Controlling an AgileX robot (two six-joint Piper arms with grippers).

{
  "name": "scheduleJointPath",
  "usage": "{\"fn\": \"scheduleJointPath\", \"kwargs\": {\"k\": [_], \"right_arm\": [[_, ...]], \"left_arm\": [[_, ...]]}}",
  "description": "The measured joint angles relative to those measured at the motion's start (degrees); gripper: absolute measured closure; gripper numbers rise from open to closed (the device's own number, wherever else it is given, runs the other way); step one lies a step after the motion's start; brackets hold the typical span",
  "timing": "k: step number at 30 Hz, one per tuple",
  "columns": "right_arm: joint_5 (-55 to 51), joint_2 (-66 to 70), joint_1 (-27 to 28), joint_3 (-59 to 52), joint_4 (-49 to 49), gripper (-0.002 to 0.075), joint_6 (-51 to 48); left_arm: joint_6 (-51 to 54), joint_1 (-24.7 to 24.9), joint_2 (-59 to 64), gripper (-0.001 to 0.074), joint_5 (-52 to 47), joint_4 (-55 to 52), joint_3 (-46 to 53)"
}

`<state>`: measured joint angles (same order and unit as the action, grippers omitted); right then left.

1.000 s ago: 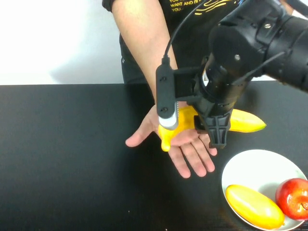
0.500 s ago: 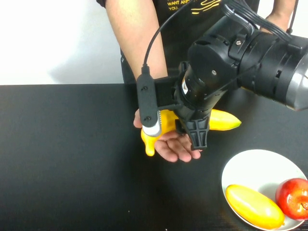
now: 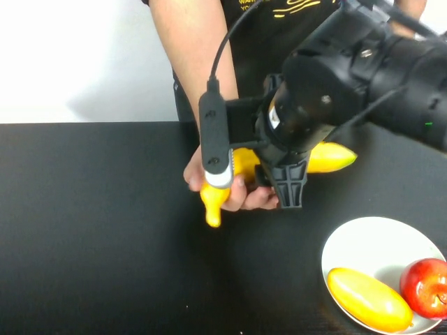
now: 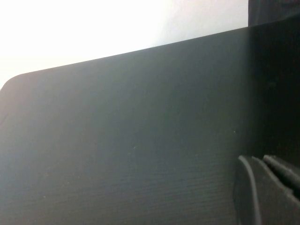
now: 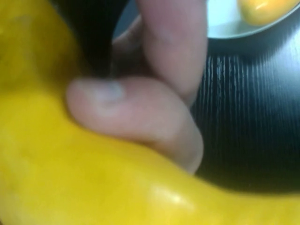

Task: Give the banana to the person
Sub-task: Hand the grabbed banana to the person

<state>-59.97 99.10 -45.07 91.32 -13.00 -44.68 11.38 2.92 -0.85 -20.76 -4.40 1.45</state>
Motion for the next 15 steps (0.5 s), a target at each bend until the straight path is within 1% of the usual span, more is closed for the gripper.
{"fn": "scheduleJointPath", "kwargs": {"k": [4,11,13,15], "right_arm": [[-2.29,-3.66,-0.73,0.00,-0.10,0.0393,2.20],[-9.40,-10.19,-0.84,-0.88,-1.43,0.0395,12.96],[-9.75,-12.90,-0.84,-2.20,-3.04,0.0410,15.30],[-9.65,-15.92,-0.84,-4.24,-4.49,0.0448,18.48]], "left_arm": [[0.00,0.00,0.00,0.0741,0.00,0.00,0.00],[0.00,0.00,0.00,0.0741,0.00,0.00,0.00],[0.00,0.00,0.00,0.0741,0.00,0.00,0.00],[0.00,0.00,0.00,0.0741,0.00,0.00,0.00]]}}
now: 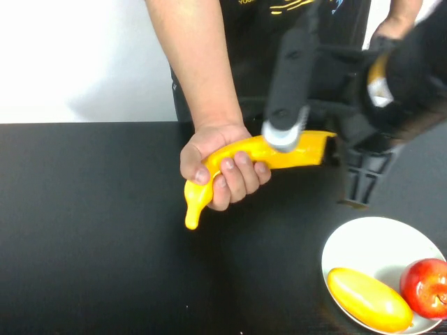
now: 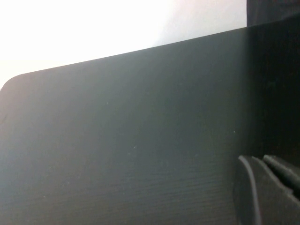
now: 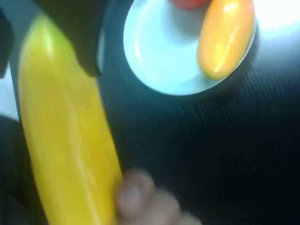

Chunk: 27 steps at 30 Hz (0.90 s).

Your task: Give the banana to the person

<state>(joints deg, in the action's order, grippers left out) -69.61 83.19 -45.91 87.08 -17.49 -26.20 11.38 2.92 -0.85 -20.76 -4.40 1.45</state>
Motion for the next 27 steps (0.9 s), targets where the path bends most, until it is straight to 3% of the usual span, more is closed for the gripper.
{"fn": "scheduleJointPath", "kwargs": {"k": [5,8,17,27], "right_arm": [[1.37,-7.90,0.00,-6.66,-2.19,0.0646,10.99],[2.52,-13.50,0.00,-10.59,-3.30,0.0707,17.54],[2.33,-24.83,0.00,-17.71,-3.53,0.0731,33.51],[1.06,-25.68,0.00,-17.95,-4.67,0.0733,32.36]], "left_arm": [[0.00,0.00,0.00,0.0741,0.00,0.00,0.00],[0.00,0.00,0.00,0.0741,0.00,0.00,0.00],[0.00,0.00,0.00,0.0741,0.00,0.00,0.00],[0.00,0.00,0.00,0.0741,0.00,0.00,0.00]]}}
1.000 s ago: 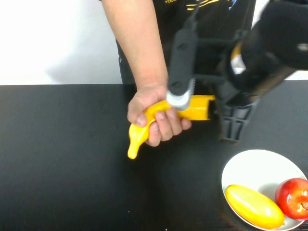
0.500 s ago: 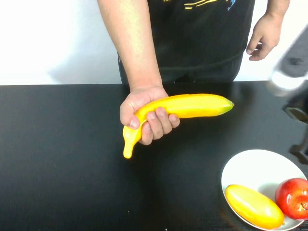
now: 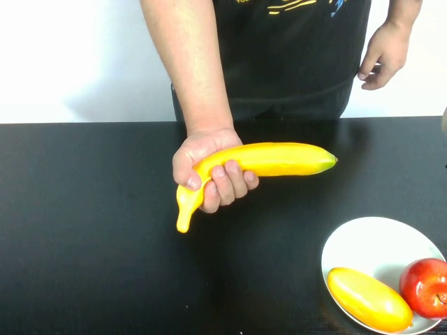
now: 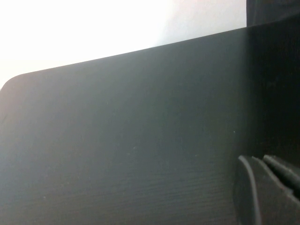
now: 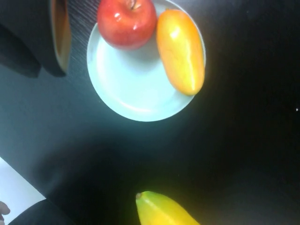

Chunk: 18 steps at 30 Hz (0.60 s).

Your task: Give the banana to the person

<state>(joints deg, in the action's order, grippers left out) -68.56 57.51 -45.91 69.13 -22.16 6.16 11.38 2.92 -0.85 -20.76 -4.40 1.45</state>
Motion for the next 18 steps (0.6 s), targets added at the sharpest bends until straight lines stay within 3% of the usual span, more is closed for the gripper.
{"fn": "scheduleJointPath", "kwargs": {"k": [5,7,12,18], "right_arm": [[4.71,-1.81,3.54,-2.28,-0.19,0.0733,-0.76],[10.62,-4.69,8.99,-6.23,1.66,0.0733,-2.21],[33.10,-17.23,29.68,-26.04,11.27,0.0733,-6.98],[55.37,-32.53,43.93,-47.64,15.96,0.0733,-7.66]], "left_arm": [[0.00,0.00,0.00,0.0741,0.00,0.00,0.00],[0.00,0.00,0.00,0.0741,0.00,0.00,0.00],[0.00,0.00,0.00,0.0741,0.00,0.00,0.00],[0.00,0.00,0.00,0.0741,0.00,0.00,0.00]]}}
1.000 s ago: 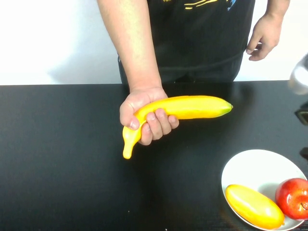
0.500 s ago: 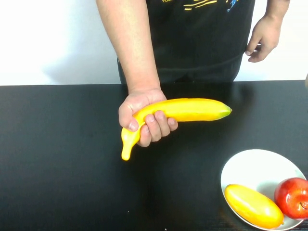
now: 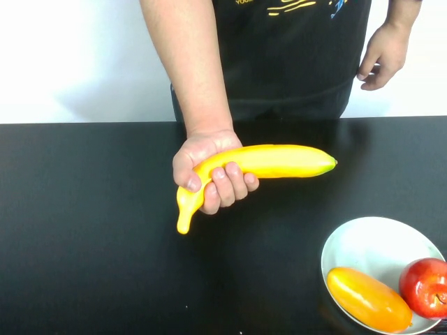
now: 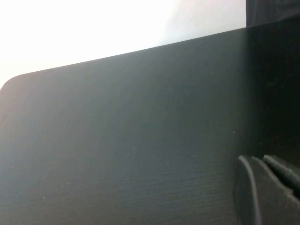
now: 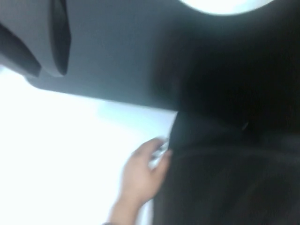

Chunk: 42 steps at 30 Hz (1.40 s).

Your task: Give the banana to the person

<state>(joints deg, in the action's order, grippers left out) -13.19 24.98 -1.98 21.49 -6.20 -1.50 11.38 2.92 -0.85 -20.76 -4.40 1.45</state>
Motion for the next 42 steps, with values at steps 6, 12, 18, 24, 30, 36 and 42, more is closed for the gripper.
{"fn": "scheduleJointPath", "kwargs": {"k": [6,12,18,24,30,36,42], "right_arm": [[4.43,-14.62,5.98,-13.47,6.20,0.0733,0.00],[6.53,-24.03,6.41,-22.00,7.56,0.0734,0.00],[4.02,-25.44,5.41,-22.90,7.56,0.0734,0.00],[-5.08,-25.72,5.14,-23.01,7.56,0.0733,0.00],[-8.23,-25.72,5.04,-23.12,7.56,0.0734,0.00],[-8.23,-25.72,5.04,-23.12,7.56,0.0733,0.00],[-8.23,-25.72,5.04,-23.12,7.56,0.0733,0.00]], "left_arm": [[0.00,0.00,0.00,0.0741,0.00,0.00,0.00],[0.00,0.00,0.00,0.0741,0.00,0.00,0.00],[0.00,0.00,0.00,0.0741,0.00,0.00,0.00],[0.00,0.00,0.00,0.0741,0.00,0.00,0.00],[0.00,0.00,0.00,0.0741,0.00,0.00,0.00],[0.00,0.00,0.00,0.0741,0.00,0.00,0.00],[0.00,0.00,0.00,0.0741,0.00,0.00,0.00]]}}
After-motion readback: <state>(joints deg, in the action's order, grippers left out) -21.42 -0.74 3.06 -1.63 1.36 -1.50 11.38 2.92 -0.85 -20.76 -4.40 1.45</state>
